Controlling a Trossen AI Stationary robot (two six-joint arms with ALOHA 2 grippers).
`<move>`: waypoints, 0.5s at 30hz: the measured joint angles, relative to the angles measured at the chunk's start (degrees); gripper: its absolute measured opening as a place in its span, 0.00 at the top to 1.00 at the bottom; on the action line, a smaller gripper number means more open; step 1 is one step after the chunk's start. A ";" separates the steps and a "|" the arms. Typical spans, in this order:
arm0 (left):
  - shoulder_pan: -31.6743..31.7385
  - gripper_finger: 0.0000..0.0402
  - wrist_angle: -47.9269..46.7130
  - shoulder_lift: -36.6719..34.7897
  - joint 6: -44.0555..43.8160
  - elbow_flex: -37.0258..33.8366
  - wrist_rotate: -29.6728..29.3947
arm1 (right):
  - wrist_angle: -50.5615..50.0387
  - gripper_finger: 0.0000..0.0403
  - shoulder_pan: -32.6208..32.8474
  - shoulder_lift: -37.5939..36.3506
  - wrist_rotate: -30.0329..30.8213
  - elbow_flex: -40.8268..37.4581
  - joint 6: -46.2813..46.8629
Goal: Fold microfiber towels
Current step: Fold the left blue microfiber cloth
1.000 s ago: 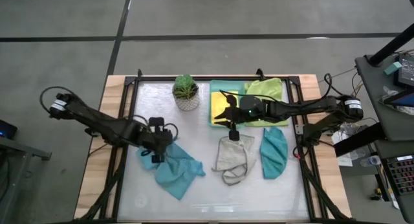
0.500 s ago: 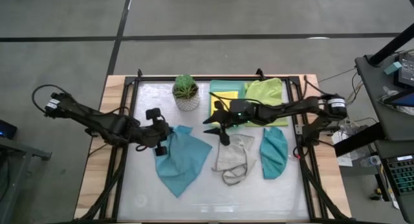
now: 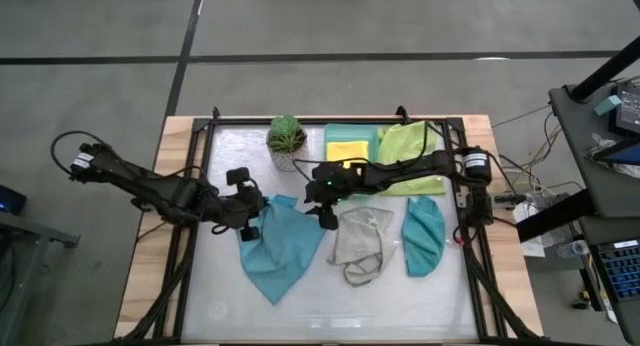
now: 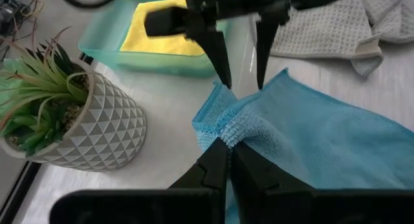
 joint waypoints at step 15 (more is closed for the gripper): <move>-0.02 1.00 0.22 0.06 0.00 0.11 0.07 | 7.99 0.64 3.14 1.21 0.03 0.67 2.37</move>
